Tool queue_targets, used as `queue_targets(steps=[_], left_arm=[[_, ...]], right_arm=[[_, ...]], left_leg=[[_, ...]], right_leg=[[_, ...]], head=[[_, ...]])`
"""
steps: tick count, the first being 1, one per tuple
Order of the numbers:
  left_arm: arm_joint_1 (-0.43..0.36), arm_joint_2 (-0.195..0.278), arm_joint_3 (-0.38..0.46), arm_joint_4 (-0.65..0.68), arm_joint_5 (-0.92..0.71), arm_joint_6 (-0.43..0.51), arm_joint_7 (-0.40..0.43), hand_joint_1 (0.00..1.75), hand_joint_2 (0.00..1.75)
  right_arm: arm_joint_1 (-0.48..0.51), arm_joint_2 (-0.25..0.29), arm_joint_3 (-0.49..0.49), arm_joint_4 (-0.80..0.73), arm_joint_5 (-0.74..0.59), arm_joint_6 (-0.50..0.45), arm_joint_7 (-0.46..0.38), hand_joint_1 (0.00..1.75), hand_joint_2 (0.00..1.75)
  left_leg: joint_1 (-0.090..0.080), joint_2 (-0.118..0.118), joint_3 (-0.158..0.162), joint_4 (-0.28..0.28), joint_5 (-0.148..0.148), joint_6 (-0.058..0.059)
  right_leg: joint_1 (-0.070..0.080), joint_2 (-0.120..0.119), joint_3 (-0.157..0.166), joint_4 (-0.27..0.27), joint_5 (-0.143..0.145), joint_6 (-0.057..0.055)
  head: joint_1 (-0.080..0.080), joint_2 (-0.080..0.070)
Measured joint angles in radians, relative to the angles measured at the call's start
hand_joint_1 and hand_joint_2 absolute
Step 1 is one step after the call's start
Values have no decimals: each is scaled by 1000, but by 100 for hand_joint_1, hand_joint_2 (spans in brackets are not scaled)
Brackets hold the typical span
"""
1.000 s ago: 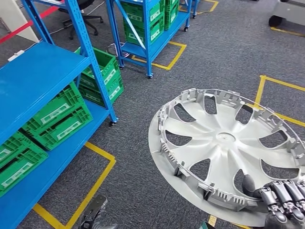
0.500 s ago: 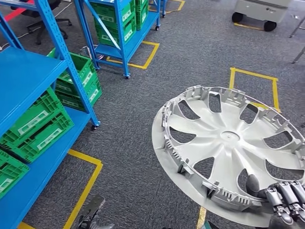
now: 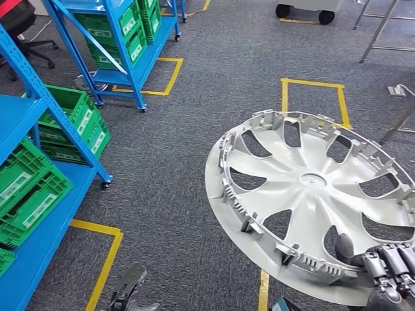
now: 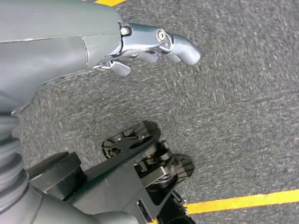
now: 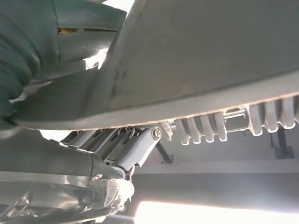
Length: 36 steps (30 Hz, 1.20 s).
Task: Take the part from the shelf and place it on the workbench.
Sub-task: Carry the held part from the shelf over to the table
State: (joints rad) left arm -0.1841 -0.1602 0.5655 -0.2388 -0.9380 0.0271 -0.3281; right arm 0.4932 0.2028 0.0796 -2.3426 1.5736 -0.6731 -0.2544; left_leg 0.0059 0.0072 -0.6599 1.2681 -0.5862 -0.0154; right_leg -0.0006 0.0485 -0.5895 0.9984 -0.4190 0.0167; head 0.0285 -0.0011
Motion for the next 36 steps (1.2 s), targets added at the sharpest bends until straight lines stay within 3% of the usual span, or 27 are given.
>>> queue_targets(steps=[1,3,5,7,8,10,12,14,15,16,17,19,21,23,25,27,28,29,30,32,33,34,36], left_arm=[[-1,0,0,0,0,0,0,0,175],[-2,1,0,0,0,0,0,0,175],[-2,1,0,0,0,0,0,0,175],[-3,0,-1,0,0,0,0,0,175],[-4,-1,-2,0,0,0,0,0,175],[-7,-3,-5,0,0,0,0,0,175],[-5,-3,-7,0,0,0,0,0,175],[-2,-3,-10,0,-2,2,1,0,175],[-2,-3,-13,0,-4,4,2,0,175],[-3,-4,-17,0,-7,5,2,0,175],[-3,-5,-20,0,-8,7,3,0,175],[-4,-6,-24,0,-9,10,6,0,175],[-3,-6,-24,0,-6,11,12,0,175],[-3,-5,-24,0,3,12,12,0,175],[-3,0,-23,0,16,12,4,0,175],[1,7,-21,0,27,10,-6,0,175],[5,11,-21,0,29,8,-9,0,175],[9,13,-20,0,31,7,-11,0,175],[11,16,-20,0,31,6,-13,0,175],[12,18,-20,0,32,6,-14,0,175],[11,20,-20,0,32,7,-15,0,175],[11,20,-20,0,31,7,-15,0,175],[11,20,-20,0,31,8,-16,0,175]], right_arm=[[0,0,1,0,0,0,0,175,175],[-1,0,2,0,0,0,0,175,175],[-2,0,3,0,0,0,0,175,175],[-1,0,4,-1,0,0,0,175,175],[1,0,4,-1,0,0,1,175,175],[-1,0,4,-2,0,0,3,175,175],[-4,0,4,-3,0,0,5,175,175],[-3,0,3,-3,0,0,9,175,175],[-2,0,3,-3,0,0,11,175,175],[-2,0,3,-3,0,0,13,175,175],[-2,0,3,-3,0,0,15,175,175],[-4,0,3,-3,0,0,17,175,175],[-6,0,4,-3,0,0,20,175,175],[-9,0,6,-2,0,0,24,175,175],[-24,0,14,3,0,0,26,175,175],[-47,0,27,13,0,0,28,175,175],[-56,0,32,18,0,0,29,175,175],[-62,0,35,24,0,0,31,175,175],[-66,0,37,28,0,0,32,175,175],[-71,0,41,36,0,0,37,175,175],[-72,0,42,39,0,0,40,175,175],[-73,0,44,41,0,0,43,175,175],[-74,0,47,42,0,0,46,175,175]], left_leg=[[1,-5,23,-53,38,2],[5,-47,84,-193,106,6],[8,-82,114,-264,124,8],[5,-72,113,-271,124,15],[5,-62,113,-273,127,20],[5,-39,113,-277,132,31],[2,-14,113,-277,131,36],[1,13,114,-277,130,37],[1,25,114,-277,129,37],[1,36,116,-277,127,36],[1,46,119,-277,125,34],[-4,61,123,-275,119,25],[-9,75,125,-274,117,16],[-6,84,125,-273,114,6],[-2,54,108,-230,82,-2],[-1,14,50,-109,20,-5],[-1,5,16,-42,-5,-6],[-1,1,-8,1,-13,-6],[-1,-1,-17,9,-2,-6],[2,-11,19,-81,67,-4],[5,-32,49,-149,100,-3],[8,-53,76,-208,122,-3],[8,-79,97,-258,130,0]], right_leg=[[0,13,0,1,1,2],[0,37,-4,6,3,7],[-1,58,-15,13,6,18],[-6,76,-27,11,12,31],[-6,68,-33,14,11,37],[-4,19,-65,72,-25,47],[-3,-30,-124,206,-92,55],[-5,-40,-168,305,-125,59],[-6,-42,-162,299,-114,59],[-6,-47,-135,253,-88,59],[-6,-59,-94,182,-56,57],[0,-91,-21,56,-18,49],[6,-97,-1,19,-15,35],[6,-77,-5,16,-10,19],[3,-58,-5,10,-4,6],[0,-38,-5,7,-2,-1],[0,-27,-6,7,-2,-2],[1,-15,-6,8,-2,-3],[1,-2,-6,8,-2,-3],[-1,22,-5,11,-1,0],[-1,33,-6,14,-1,3],[-1,43,-10,18,-2,7],[-3,62,-19,22,0,19]], head=[[0,0],[0,0],[1,0],[1,0],[2,0],[9,0],[15,0],[15,0],[15,0],[15,0],[15,0],[15,0],[14,0],[14,0],[12,0],[8,0],[7,0],[6,0],[7,0],[6,0],[6,0],[7,0],[7,0]])
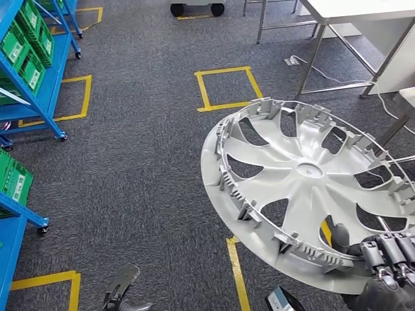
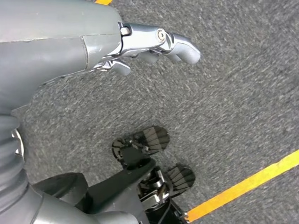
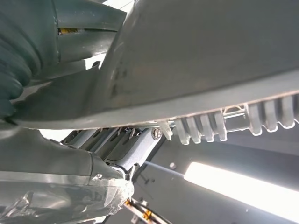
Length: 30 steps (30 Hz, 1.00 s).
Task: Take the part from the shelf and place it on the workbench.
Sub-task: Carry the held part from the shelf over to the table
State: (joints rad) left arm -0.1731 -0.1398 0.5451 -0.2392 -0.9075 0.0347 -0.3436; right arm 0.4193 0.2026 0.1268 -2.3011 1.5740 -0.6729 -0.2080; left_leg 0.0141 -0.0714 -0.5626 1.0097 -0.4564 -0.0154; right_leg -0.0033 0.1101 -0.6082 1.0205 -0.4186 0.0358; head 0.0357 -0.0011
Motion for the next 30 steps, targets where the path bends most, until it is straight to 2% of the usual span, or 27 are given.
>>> queue_targets(steps=[2,3,4,6,7,8,9,10,11,13,14,15,17,18,20,22,23,24,25,26,27,28,29,30], left_arm=[[-1,-3,-1,0,-2,0,0,0,175],[-3,-5,-1,0,-4,0,0,0,175],[-5,-6,-2,0,-7,-1,0,0,175],[-5,-9,-2,0,-11,-2,1,0,175],[-2,-10,-2,0,-12,-2,2,0,175],[-1,-11,-3,0,-12,-2,4,0,175],[0,-12,-3,0,-14,-1,6,0,175],[0,-13,-4,0,-15,1,7,0,175],[-1,-15,-4,0,-16,2,8,0,175],[-2,-19,-7,0,-17,3,8,0,175],[-2,-19,-8,0,-18,4,8,0,175],[-2,-20,-8,0,-18,4,8,0,175],[-3,-22,-10,0,-18,4,8,0,175],[-5,-24,-11,0,-18,4,8,0,175],[-7,-26,-14,-1,-19,4,9,0,175],[-6,-27,-17,-1,-19,4,10,0,175],[-3,-27,-17,-1,-19,4,10,0,175],[0,-27,-17,-1,-19,4,11,0,175],[1,-27,-18,-1,-19,4,12,0,175],[1,-27,-18,-1,-19,4,12,0,175],[0,-27,-19,-1,-19,4,12,0,175],[-1,-27,-19,-1,-19,3,12,0,175],[-2,-27,-20,-1,-19,3,12,0,175],[-2,-27,-21,-1,-19,2,12,0,175]], right_arm=[[3,0,2,0,0,0,1,175,175],[5,0,3,-1,0,0,0,175,175],[6,0,3,-2,0,0,0,175,175],[8,0,3,-4,0,0,3,175,175],[10,-1,3,-4,0,0,5,175,175],[13,-1,3,-4,-1,0,8,175,175],[17,-2,2,-4,-1,0,10,175,175],[20,-2,2,-4,-1,0,11,175,175],[22,-2,1,-4,-1,0,12,175,175],[23,-2,1,-6,-1,0,13,175,175],[22,-3,0,-8,-1,0,13,175,175],[22,-3,0,-10,-1,0,13,175,175],[23,-3,-1,-11,-1,0,13,175,175],[25,-3,-2,-12,-1,0,13,175,175],[25,-3,-3,-14,-1,0,11,175,175],[23,-3,-4,-16,-1,0,8,175,175],[22,-3,-4,-16,-1,0,7,175,175],[22,-3,-4,-16,-1,0,7,175,175],[23,-3,-5,-16,0,0,7,175,175],[23,-3,-6,-16,0,0,7,175,175],[23,-3,-7,-16,0,0,7,175,175],[22,-3,-8,-16,0,0,6,175,175],[21,-3,-9,-16,0,0,5,175,175],[21,-3,-9,-17,0,0,5,175,175]], left_leg=[[-3,17,0,-4,3,10],[-3,27,0,-5,5,17],[-2,38,0,-7,6,23],[-4,60,1,-9,6,31],[-6,73,1,-8,5,34],[-7,86,1,-8,4,35],[-8,98,2,-8,2,35],[-8,110,4,-8,0,35],[-9,120,8,-8,-3,33],[-11,139,17,-8,-11,26],[-13,146,20,-7,-15,22],[-15,153,23,-7,-18,17],[-15,168,27,-8,-23,9],[-13,166,28,-5,-27,4],[-11,131,7,44,-56,-6],[-10,90,-61,171,-111,-9],[-10,83,-101,237,-131,-9],[-10,81,-131,279,-135,-10],[-9,80,-145,286,-117,-10],[-7,77,-140,256,-83,-10],[-5,68,-120,199,-39,-10],[-1,48,-96,133,0,-12],[3,28,-71,74,21,-12],[5,12,-55,35,29,-11]], right_leg=[[-5,13,-8,-3,5,13],[-5,2,-15,4,0,18],[-4,-20,-29,28,-15,22],[-3,-77,-82,141,-75,29],[-3,-92,-117,212,-105,32],[-3,-99,-144,266,-124,34],[-3,-102,-154,288,-123,34],[-3,-104,-143,267,-105,34],[-3,-112,-112,211,-73,32],[2,-151,-34,72,-23,24],[6,-165,-9,28,-12,18],[9,-172,3,7,-11,12],[12,-154,2,5,-13,0],[11,-143,3,4,-13,-5],[6,-122,9,0,-13,-17],[4,-102,13,-1,-16,-25],[3,-90,14,-1,-18,-28],[3,-76,16,-1,-19,-29],[3,-60,19,-1,-21,-29],[2,-45,23,-1,-24,-27],[0,-31,27,0,-26,-24],[-1,-18,31,1,-30,-19],[-1,-5,30,5,-35,-13],[-1,6,28,8,-38,-8]], head=[[-1,0],[1,0],[4,0],[10,0],[10,0],[10,0],[10,0],[10,0],[10,0],[10,0],[9,0],[9,0],[8,0],[8,0],[4,0],[-1,0],[-2,0],[-2,0],[-2,0],[-2,0],[-2,0],[-3,0],[-3,0],[-4,0]])
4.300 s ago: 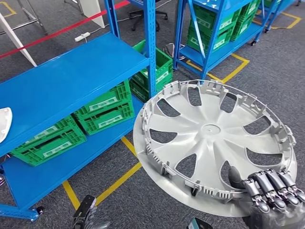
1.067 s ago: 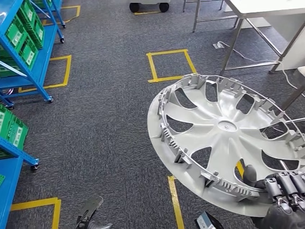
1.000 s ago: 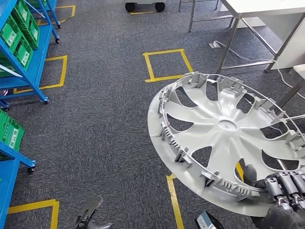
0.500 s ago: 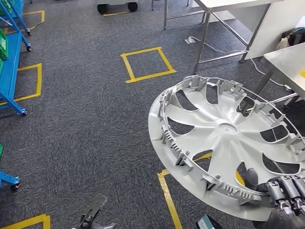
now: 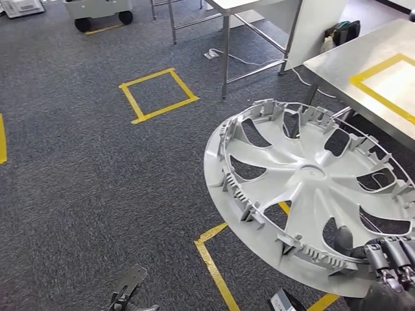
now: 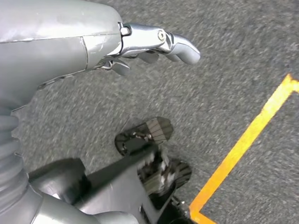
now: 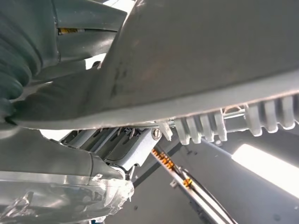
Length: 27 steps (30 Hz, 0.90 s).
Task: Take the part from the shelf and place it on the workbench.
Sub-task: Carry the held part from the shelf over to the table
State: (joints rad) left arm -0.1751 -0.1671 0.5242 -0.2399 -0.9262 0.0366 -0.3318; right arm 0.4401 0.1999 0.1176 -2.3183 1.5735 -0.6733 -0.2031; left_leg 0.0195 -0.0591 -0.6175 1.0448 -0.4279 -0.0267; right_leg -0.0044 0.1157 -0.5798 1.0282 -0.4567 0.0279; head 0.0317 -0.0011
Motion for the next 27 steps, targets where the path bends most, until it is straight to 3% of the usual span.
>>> queue_targets(steps=[1,3,5,7,9,10,11,12,14,16,18,20,22,24,25,26,27], left_arm=[[0,0,-1,0,0,-1,0,0,175],[-2,-1,-4,0,0,-2,0,0,175],[-5,-3,-6,0,0,-2,0,0,175],[-3,-2,-6,0,0,-2,0,0,175],[0,-1,-6,0,0,-2,0,0,175],[1,0,-6,0,0,-2,0,0,175],[1,0,-7,0,0,-3,0,0,175],[0,-1,-7,0,0,-3,0,0,175],[0,-1,-7,0,1,-3,0,0,175],[-1,0,-7,0,2,-3,0,0,175],[-4,-1,-7,0,2,-3,0,0,175],[-8,-3,-8,-2,3,-2,0,0,175],[-10,-3,-9,-3,4,-1,-1,0,175],[-5,-3,-9,-3,5,0,-1,0,175],[-2,-3,-9,-3,5,0,-1,0,175],[0,-3,-9,-3,5,0,0,0,175],[1,-3,-9,-3,5,0,0,0,175]], right_arm=[[0,0,-1,-1,0,0,0,175,175],[2,0,-2,-2,0,0,-1,175,175],[3,0,-3,-3,0,0,-1,175,175],[1,0,-3,-3,0,0,-1,175,175],[-1,0,-3,-3,0,0,-1,175,175],[0,0,-4,-3,-1,0,-1,175,175],[0,0,-4,-3,-1,0,-1,175,175],[1,0,-5,-3,-1,0,-1,175,175],[0,0,-5,-4,-1,0,-1,175,175],[-1,0,-5,-5,-1,0,0,175,175],[0,0,-5,-6,-1,0,2,175,175],[0,0,-5,-9,0,0,2,175,175],[-1,0,-5,-11,0,0,2,175,175],[-3,0,-5,-11,0,0,2,175,175],[-2,0,-5,-11,0,0,2,175,175],[-1,0,-5,-11,0,0,2,175,175],[-1,0,-5,-11,0,0,2,175,175]], left_leg=[[0,-8,8,-19,-4,3],[-1,7,16,-25,-14,15],[-3,24,26,-27,-20,30],[-7,46,39,-28,-29,42],[-11,70,52,-28,-41,46],[-12,81,60,-28,-48,46],[-12,92,69,-28,-56,45],[-12,102,80,-28,-64,43],[-15,119,102,-27,-84,35],[-20,133,116,-28,-99,25],[-19,147,125,-34,-107,15],[-15,125,120,-10,-125,6],[-14,83,64,95,-168,1],[-13,70,-26,229,-203,0],[-13,68,-59,263,-195,0],[-13,66,-74,257,-164,1],[-13,62,-71,215,-115,2]], right_leg=[[0,10,-6,1,-3,5],[-5,20,-12,0,-8,13],[-4,-19,-26,36,-28,21],[-1,-81,-87,156,-80,25],[-2,-105,-163,281,-117,27],[-2,-107,-181,298,-108,27],[-2,-110,-178,276,-80,26],[-1,-116,-156,220,-40,24],[3,-154,-95,89,26,19],[10,-174,-63,31,39,12],[12,-151,-61,28,33,1],[7,-130,-52,21,27,-10],[2,-110,-40,17,20,-20],[1,-85,-28,17,10,-25],[1,-71,-21,17,4,-25],[0,-55,-12,17,-2,-23],[-2,-40,-2,17,-9,-21]], head=[[-1,0],[-2,0],[2,0],[5,0],[5,0],[5,0],[5,0],[5,0],[6,0],[6,0],[5,0],[1,0],[-5,0],[-7,0],[-7,0],[-7,0],[-7,0]])
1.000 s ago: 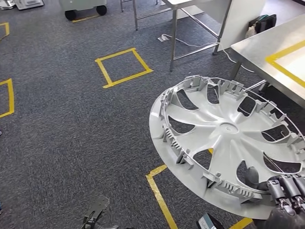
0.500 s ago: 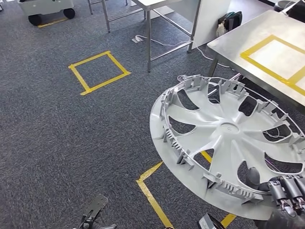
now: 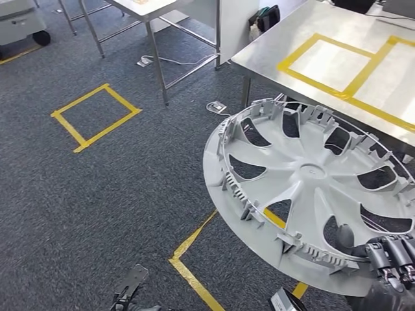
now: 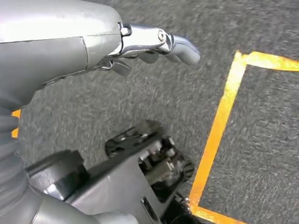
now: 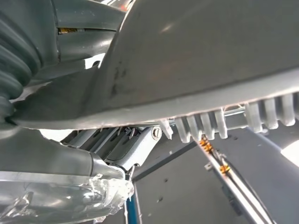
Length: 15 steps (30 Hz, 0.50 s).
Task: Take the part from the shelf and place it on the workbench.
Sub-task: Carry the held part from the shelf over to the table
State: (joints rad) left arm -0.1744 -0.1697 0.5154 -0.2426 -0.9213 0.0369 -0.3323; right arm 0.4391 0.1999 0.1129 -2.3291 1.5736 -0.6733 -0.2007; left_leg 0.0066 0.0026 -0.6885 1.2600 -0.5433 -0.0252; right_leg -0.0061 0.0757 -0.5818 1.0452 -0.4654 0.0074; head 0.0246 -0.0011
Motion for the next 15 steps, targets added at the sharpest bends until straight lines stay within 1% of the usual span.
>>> queue_targets(steps=[1,2,3,4,5,6,7,8,9,10,11,12,13,14,15], left_arm=[[0,1,0,0,0,0,0,0,175],[0,1,0,0,0,1,0,0,175],[-1,2,0,0,0,1,1,0,175],[-1,2,0,0,0,1,2,0,175],[-2,2,0,0,1,1,2,0,175],[-3,2,0,0,1,0,3,0,175],[-4,1,0,0,1,0,3,0,175],[-5,0,0,0,1,0,2,0,175],[-5,-1,0,0,1,0,2,0,175],[-4,0,0,0,1,0,2,0,175],[-2,0,0,0,1,0,2,0,175],[0,1,0,0,1,0,2,0,175],[1,1,0,0,1,0,2,0,175],[2,2,0,0,1,0,2,0,175],[2,1,0,0,1,0,2,0,175]], right_arm=[[0,0,0,0,0,0,0,175,175],[-1,0,0,0,0,0,0,175,175],[-1,0,0,0,0,0,0,175,175],[-1,0,0,0,0,0,0,175,175],[0,0,0,0,0,0,0,175,175],[2,0,-1,0,0,0,0,175,175],[3,0,-1,-1,0,0,0,175,175],[3,0,-1,-1,0,0,0,175,175],[2,0,-1,-2,0,0,0,175,175],[0,0,-1,-2,0,0,0,175,175],[-1,0,-1,-2,0,0,0,175,175],[-1,0,-1,-2,0,0,0,175,175],[-1,0,-1,-2,0,0,0,175,175],[0,0,-1,-2,-1,0,0,175,175],[1,0,-1,-2,0,0,1,175,175]], left_leg=[[1,-14,17,-66,55,0],[4,-39,37,-132,94,0],[6,-60,55,-183,114,2],[6,-77,66,-215,119,5],[6,-80,71,-229,112,11],[4,-70,76,-235,109,19],[4,-61,81,-241,108,27],[4,-51,88,-244,107,35],[3,-42,97,-246,104,41],[2,-31,104,-247,99,46],[-1,-19,112,-247,91,50],[-4,-7,119,-246,84,52],[-6,4,128,-246,76,53],[-7,14,137,-246,67,53],[-9,24,149,-247,58,53]], right_leg=[[-2,14,8,0,-7,4],[-3,27,15,2,-16,10],[-4,40,17,3,-23,17],[-6,52,15,0,-26,25],[-7,61,15,-1,-25,32],[-9,66,17,-7,-22,38],[-8,56,18,-8,-23,43],[-5,30,14,6,-27,47],[-3,-2,-4,40,-41,49],[0,-35,-38,97,-60,51],[1,-56,-80,168,-84,52],[1,-64,-122,233,-104,52],[1,-66,-154,272,-115,52],[2,-67,-169,278,-107,51],[2,-69,-164,244,-79,47]], head=[[0,0],[-1,0],[-3,0],[-4,0],[-6,0],[-7,0],[-6,0],[-3,0],[0,0],[3,0],[6,0],[6,0],[6,0],[6,0],[6,0]])
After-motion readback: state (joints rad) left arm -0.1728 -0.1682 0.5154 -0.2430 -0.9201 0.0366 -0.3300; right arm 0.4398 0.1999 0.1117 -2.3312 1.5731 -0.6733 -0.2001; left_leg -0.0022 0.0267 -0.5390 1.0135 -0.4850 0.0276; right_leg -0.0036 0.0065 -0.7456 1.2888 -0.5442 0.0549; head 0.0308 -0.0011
